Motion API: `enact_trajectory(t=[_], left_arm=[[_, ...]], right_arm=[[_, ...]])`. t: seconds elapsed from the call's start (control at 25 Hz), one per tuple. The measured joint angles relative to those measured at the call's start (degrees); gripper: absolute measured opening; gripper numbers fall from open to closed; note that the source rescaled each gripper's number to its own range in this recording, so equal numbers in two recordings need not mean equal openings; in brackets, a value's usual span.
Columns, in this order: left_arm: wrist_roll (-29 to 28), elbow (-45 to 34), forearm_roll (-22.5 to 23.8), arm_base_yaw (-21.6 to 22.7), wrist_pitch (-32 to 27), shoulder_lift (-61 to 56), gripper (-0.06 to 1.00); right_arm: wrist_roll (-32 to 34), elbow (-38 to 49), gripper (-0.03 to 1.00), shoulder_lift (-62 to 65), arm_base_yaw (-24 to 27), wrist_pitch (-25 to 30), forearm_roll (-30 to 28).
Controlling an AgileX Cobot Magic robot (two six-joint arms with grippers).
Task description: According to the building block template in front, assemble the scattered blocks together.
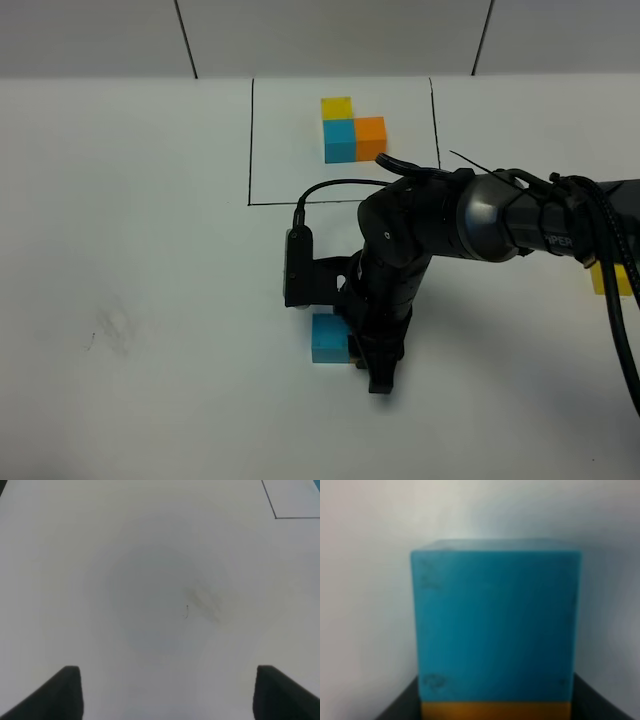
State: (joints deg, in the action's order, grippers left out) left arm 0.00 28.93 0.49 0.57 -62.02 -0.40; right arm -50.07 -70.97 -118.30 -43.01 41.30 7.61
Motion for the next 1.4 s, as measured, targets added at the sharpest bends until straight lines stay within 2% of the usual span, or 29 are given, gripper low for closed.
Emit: enact_trajectory(t=[0.12,0.2,0.24,0.36,0.4,0.48,0.64,0.72,0.84,1.0,1.08,1.2,1.4], left_arm=[[0.0,0.0,0.0,0.0,0.0,0.0,0.57],[0.0,0.0,0.0,0.0,0.0,0.0,0.57],[0.0,0.0,0.0,0.0,0.0,0.0,0.57],[0.0,0.0,0.0,0.0,0.0,0.0,0.57],[0.0,0.0,0.0,0.0,0.0,0.0,0.57],[0.0,0.0,0.0,0.0,0.0,0.0,0.57],[0.0,0.0,0.0,0.0,0.0,0.0,0.57],[0.0,0.0,0.0,0.0,0.0,0.0,0.57],[0.0,0.0,0.0,0.0,0.0,0.0,0.57],[0.0,0.0,0.0,0.0,0.0,0.0,0.57],[0.0,0.0,0.0,0.0,0.0,0.0,0.57],[0.0,0.0,0.0,0.0,0.0,0.0,0.57],[0.0,0.0,0.0,0.0,0.0,0.0,0.57]], right_arm=[[2.3,-0.4,0.03,0.1,0.0,1.6,0.1],[3.7,-0.5,0.10,0.7,-0.1,2.6,-0.3],[4.2,-0.5,0.22,1.3,-0.1,3.0,-0.6],[5.5,-0.6,0.72,3.6,-0.1,3.1,-1.5],[6.2,-0.6,0.82,4.5,-0.1,3.1,-1.9],[8.4,-0.6,0.95,6.1,-0.1,3.4,-3.0],[18.0,-0.6,1.00,11.3,1.2,6.4,-7.1],[26.6,-0.6,1.00,14.9,4.1,8.2,-8.9],[40.9,-0.6,1.00,19.8,11.3,11.6,-12.5],[53.7,-0.6,0.97,24.0,21.0,12.3,-17.5],[57.3,-0.6,0.97,24.9,25.5,12.3,-19.4],[59.1,-0.6,0.97,24.8,31.5,12.6,-19.9],[59.6,1.9,0.97,23.6,37.7,9.7,-19.9]])
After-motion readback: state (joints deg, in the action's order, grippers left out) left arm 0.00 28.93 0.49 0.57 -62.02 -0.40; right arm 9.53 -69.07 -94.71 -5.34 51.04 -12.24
